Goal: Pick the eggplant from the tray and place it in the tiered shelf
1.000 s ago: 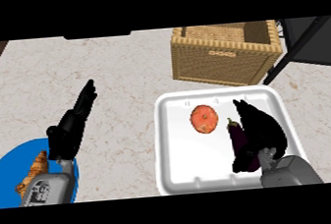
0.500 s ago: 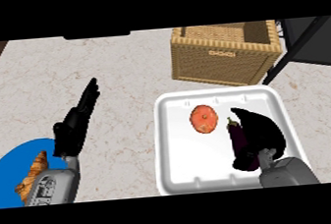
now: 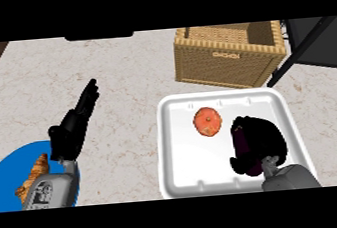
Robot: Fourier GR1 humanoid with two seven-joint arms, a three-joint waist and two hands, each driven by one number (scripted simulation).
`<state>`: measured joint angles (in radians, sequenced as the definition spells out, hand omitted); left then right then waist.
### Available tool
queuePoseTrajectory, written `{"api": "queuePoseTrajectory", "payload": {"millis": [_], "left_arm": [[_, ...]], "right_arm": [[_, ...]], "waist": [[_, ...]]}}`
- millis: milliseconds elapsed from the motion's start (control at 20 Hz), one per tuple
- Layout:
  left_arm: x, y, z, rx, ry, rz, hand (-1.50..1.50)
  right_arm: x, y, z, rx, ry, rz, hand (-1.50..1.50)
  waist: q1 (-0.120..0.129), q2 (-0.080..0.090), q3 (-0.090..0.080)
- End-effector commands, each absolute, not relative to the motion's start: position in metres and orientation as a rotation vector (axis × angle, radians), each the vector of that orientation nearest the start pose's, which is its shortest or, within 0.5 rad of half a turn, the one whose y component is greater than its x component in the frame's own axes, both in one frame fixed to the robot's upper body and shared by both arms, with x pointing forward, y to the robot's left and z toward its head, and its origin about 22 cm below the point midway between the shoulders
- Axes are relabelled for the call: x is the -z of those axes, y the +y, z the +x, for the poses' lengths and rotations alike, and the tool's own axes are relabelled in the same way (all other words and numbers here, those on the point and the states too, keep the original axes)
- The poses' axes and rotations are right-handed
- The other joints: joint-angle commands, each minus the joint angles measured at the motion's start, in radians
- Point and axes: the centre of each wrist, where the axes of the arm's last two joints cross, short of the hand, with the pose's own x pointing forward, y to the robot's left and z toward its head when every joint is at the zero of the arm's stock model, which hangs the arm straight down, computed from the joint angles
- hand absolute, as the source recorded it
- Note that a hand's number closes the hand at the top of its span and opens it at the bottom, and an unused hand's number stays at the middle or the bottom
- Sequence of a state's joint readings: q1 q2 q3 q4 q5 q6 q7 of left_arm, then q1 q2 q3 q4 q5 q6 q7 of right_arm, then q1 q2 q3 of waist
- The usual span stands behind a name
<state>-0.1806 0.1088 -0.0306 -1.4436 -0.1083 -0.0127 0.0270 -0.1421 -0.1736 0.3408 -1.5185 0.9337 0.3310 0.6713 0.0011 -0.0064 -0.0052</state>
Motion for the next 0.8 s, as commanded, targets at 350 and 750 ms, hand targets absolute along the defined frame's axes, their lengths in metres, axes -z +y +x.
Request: {"api": "queuePoseTrajectory", "payload": {"millis": [350, 750], "left_arm": [[-0.014, 0.229, 0.275, 0.275, -1.564, 0.115, 0.0], [-0.011, 0.218, 0.283, 0.254, -1.569, 0.107, 0.0]], "right_arm": [[-0.031, -0.138, 0.284, -0.816, -0.95, -0.856, 1.5], [-0.082, -0.121, 0.27, -0.462, -1.287, -0.761, 1.5]], "waist": [[0.001, 0.006, 0.005], [0.0, 0.004, 0.006]]}}
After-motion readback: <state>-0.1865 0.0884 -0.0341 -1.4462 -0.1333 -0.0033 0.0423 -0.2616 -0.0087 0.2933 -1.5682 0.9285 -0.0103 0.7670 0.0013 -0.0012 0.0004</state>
